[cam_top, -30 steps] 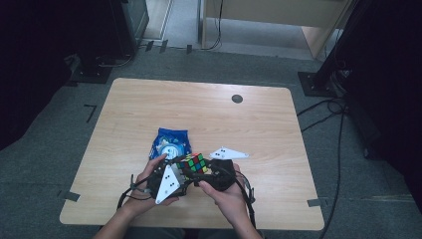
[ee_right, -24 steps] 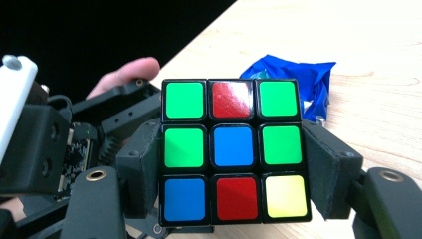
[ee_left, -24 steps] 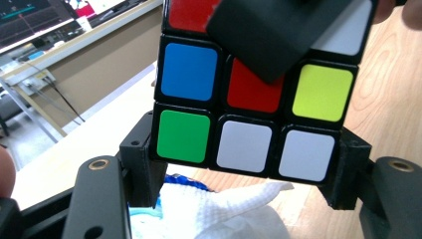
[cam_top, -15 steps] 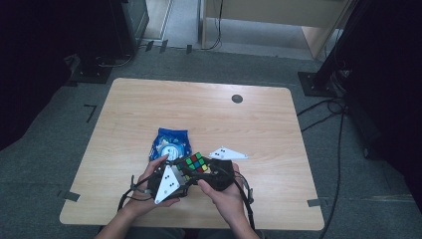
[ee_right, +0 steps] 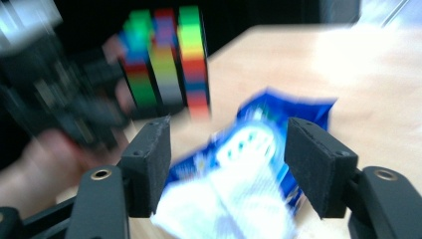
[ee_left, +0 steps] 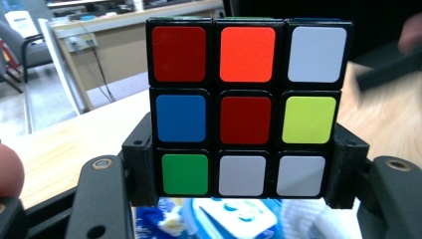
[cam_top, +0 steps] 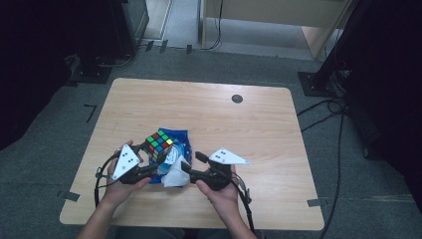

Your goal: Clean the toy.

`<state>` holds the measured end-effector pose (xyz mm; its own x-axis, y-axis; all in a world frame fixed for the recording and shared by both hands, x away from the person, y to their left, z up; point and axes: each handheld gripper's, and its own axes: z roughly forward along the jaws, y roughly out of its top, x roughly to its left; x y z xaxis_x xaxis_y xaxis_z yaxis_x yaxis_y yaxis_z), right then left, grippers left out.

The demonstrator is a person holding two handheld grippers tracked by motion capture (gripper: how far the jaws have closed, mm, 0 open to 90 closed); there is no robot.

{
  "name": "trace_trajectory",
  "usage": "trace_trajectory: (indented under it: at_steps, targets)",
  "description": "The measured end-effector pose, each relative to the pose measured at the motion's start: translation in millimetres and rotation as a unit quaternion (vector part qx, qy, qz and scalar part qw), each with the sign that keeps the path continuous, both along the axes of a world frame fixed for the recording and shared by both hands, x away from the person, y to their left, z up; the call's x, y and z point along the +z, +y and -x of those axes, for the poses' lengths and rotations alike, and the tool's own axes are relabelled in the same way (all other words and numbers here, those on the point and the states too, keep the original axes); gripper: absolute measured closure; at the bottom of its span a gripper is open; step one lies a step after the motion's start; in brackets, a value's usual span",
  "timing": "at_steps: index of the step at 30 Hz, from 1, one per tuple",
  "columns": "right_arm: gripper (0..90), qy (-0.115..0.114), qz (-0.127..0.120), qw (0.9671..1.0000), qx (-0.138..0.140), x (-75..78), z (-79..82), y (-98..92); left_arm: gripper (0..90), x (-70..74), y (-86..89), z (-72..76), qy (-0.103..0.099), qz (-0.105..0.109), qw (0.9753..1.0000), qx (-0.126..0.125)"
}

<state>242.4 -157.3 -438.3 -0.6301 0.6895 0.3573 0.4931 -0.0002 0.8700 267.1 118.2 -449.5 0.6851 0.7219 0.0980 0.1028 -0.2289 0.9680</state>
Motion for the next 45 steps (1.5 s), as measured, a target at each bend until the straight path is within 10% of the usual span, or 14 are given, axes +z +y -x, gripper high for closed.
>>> trace_trajectory:
  at_steps: [9,16,22,32,45]
  targets:
    - [38.9,0.007,0.121,0.9923,0.023,-50.4,-3.5,43.4,34.0,-3.2,-1.5,0.5,0.029,0.008,0.9994,-0.018]
    - [74.8,0.024,0.141,0.9898,-0.004,-58.3,-3.0,26.4,34.0,-4.0,-5.5,1.8,0.039,0.020,0.9983,-0.040]
    - [88.7,0.030,0.103,0.9935,-0.035,-48.6,-7.5,-2.4,34.0,-5.9,-11.0,3.0,0.043,0.018,0.9975,-0.054]
    - [89.7,-0.046,0.037,0.9939,-0.094,-3.5,-3.4,-51.9,34.0,-13.1,-29.5,6.7,0.056,-0.002,0.9946,-0.087]
    - [89.1,-0.070,0.031,0.9966,-0.031,11.7,12.3,-21.2,34.1,-19.9,-62.5,25.1,0.051,-0.032,0.9855,-0.159]
